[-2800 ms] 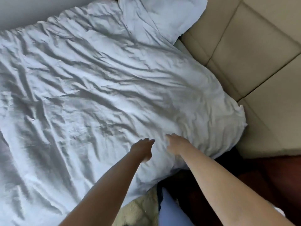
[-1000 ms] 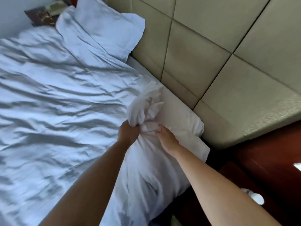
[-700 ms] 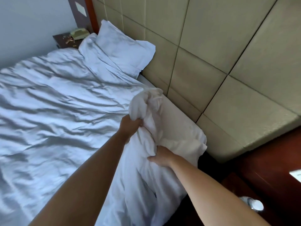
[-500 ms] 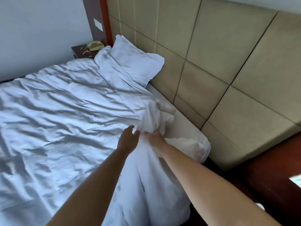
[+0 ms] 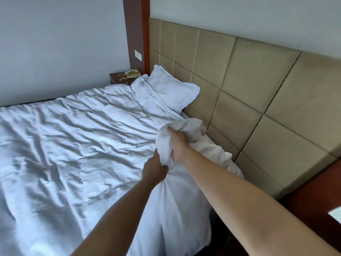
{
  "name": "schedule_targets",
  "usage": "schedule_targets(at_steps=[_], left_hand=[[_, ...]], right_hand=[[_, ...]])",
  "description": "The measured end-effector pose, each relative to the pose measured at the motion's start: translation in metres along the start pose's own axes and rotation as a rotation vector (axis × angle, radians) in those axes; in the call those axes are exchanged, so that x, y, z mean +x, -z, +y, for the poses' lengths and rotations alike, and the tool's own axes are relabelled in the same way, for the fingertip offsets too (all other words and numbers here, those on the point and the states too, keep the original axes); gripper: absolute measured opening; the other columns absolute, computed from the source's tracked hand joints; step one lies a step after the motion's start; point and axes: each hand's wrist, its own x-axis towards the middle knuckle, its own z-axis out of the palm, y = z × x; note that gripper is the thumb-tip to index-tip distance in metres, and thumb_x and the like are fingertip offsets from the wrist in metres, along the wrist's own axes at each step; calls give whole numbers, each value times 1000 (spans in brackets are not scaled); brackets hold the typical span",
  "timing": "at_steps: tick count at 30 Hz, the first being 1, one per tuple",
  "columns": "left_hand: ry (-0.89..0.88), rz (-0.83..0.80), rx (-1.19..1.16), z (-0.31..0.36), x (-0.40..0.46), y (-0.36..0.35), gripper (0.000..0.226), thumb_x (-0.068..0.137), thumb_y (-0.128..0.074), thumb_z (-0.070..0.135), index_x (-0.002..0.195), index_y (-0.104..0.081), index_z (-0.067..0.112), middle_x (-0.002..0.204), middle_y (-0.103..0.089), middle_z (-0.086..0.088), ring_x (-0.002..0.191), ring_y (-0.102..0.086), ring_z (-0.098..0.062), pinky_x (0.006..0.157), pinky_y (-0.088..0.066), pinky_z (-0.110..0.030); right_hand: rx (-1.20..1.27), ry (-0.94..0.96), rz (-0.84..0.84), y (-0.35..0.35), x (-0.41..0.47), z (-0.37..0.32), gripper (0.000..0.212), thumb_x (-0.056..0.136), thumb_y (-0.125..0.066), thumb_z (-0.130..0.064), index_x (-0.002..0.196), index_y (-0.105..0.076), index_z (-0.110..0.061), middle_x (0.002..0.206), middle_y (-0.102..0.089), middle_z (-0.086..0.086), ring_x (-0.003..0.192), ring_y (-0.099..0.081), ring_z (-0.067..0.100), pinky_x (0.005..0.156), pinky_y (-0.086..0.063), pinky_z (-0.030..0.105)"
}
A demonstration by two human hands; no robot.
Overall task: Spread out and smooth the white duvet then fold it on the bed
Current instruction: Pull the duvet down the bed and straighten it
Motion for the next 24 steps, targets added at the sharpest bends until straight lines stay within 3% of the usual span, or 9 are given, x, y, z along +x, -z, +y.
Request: schedule_targets(at_steps=[3,5,8,12,16,18,21,23,24], left_hand=[[27,102,32,11,-3,16,45,80,-59,14,124,-52,10,119,-62,-14,113,-56,-34,90,-44,-34],[77,120,-15,22,0,29,35,77,-60,10,111,-59,4,113,-64,-18,110,-58,-33,87,-45,-34],[51,125,-88,45,14,52,24,75,-59,7,98,-66,3,101,-68,-20,100,-64,-33,79,-48,-33],[-48,135,-178,77,25,80,14,76,-58,4,86,-68,1,94,-69,-24,95,-65,-33,67,-42,-30],[-120,131,-324,78,22,86,39,56,-50,17,85,-72,4,93,-69,-28,93,-67,-31,66,-49,-35],[-153,63,-267,67,17,82,39,55,-51,21,88,-70,11,90,-70,-23,88,-65,-19,67,-45,-29],[-129,-103,110,55,5,81,54,78,-61,18,130,-51,5,125,-59,-19,115,-57,-29,86,-45,-30],[-55,-337,315,47,-10,80,64,82,-59,-1,142,-37,8,138,-48,-14,118,-53,-27,75,-45,-25],[23,-502,300,44,-18,78,76,80,-63,-4,145,-31,13,140,-45,-12,116,-52,-24,74,-47,-24]], right_hand=[[-277,226,-88,19,-7,6,45,100,-37,-36,126,-53,-2,123,-60,15,117,-54,30,104,-39,39],[-580,265,-192,43,-4,16,55,95,-38,-35,139,-42,-1,143,-43,17,135,-39,31,110,-32,40],[-1065,310,-102,73,-10,33,75,89,-43,-58,151,-10,-32,159,-3,-6,148,1,21,117,-8,41],[-883,131,128,87,-24,47,124,63,-56,-83,148,18,-33,158,13,7,147,1,30,117,-8,47],[-793,130,-219,87,-22,45,74,88,-57,-52,149,-29,-19,153,-31,2,140,-31,22,110,-25,28],[-726,148,-173,74,-21,32,51,94,-51,-34,139,-45,-10,140,-47,9,131,-44,27,103,-35,29],[-617,114,-58,52,-21,2,41,97,-43,-25,130,-49,0,117,-58,16,107,-56,30,81,-48,32],[-676,147,-1,44,-25,-18,37,101,-30,-13,132,-45,0,123,-53,21,102,-54,29,72,-48,33],[-712,180,38,41,-25,-24,37,101,-27,-8,133,-44,0,134,-45,24,112,-52,31,82,-48,36]])
